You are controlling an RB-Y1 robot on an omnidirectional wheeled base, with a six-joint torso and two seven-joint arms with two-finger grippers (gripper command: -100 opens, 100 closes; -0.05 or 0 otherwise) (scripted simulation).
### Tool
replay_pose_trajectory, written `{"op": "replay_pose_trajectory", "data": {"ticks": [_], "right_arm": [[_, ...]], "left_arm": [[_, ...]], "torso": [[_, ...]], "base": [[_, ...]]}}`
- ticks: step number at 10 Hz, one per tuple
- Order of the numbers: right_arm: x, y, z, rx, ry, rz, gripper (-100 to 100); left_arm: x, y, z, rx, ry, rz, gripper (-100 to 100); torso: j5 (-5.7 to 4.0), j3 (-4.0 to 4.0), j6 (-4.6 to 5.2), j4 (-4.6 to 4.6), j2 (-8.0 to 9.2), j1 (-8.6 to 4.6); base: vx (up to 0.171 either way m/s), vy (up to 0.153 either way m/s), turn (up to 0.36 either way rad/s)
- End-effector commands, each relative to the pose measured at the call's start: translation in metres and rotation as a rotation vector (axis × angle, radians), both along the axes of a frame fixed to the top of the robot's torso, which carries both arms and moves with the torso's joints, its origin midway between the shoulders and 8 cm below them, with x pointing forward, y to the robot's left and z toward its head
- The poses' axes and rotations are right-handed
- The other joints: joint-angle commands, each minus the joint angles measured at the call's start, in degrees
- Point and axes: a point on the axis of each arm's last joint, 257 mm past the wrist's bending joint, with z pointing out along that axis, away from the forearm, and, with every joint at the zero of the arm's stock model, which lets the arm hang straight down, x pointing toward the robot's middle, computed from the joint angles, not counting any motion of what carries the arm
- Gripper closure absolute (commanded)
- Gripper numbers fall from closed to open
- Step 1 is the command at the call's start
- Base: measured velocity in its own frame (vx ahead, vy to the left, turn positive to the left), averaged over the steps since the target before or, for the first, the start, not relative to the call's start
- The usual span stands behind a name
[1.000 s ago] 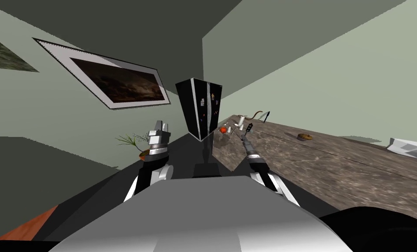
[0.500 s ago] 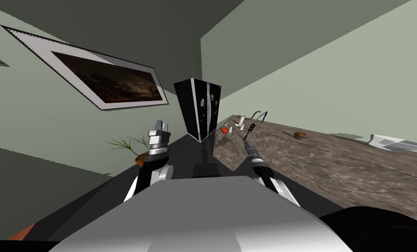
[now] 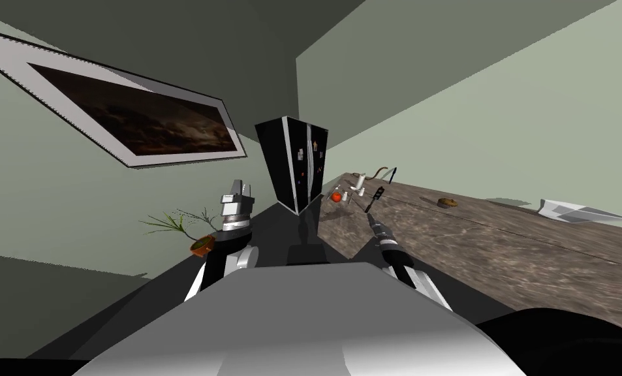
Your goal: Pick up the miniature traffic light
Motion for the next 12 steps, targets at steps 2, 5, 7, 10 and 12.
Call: {"op": "replay_pose_trajectory", "data": {"ticks": [2,5,7,10,12], "right_arm": [[-0.005,-0.021,-0.010,-0.096,0.064,-0.052,-100],[-0.007,-0.043,-0.014,-0.201,0.124,-0.102,-100],[-0.008,-0.056,-0.014,-0.268,0.161,-0.131,-100],[-0.010,-0.074,-0.011,-0.358,0.208,-0.167,-100],[-0.011,-0.084,-0.009,-0.409,0.234,-0.185,-100]], "left_arm": [[0.000,0.000,0.000,0.000,0.000,0.000,0],[0.000,0.000,0.000,0.000,0.000,0.000,0],[0.000,0.000,0.000,0.000,0.000,0.000,0],[0.000,0.000,0.000,0.000,0.000,0.000,0],[0.000,0.000,0.000,0.000,0.000,0.000,0]], "torso": [[-0.02,0.00,0.00,0.00,0.01,-0.09],[-0.02,-0.05,-0.01,-0.02,-0.09,-0.10],[-0.02,-0.05,-0.01,-0.02,-0.08,-0.11],[-0.03,-0.08,-0.02,-0.03,-0.14,-0.13],[-0.03,-0.03,-0.01,-0.02,-0.04,-0.12]], "base": [[0.150,0.001,-0.054],[0.154,-0.004,-0.065],[0.168,0.006,-0.056],[0.166,-0.007,-0.049],[0.128,-0.004,-0.047]]}}
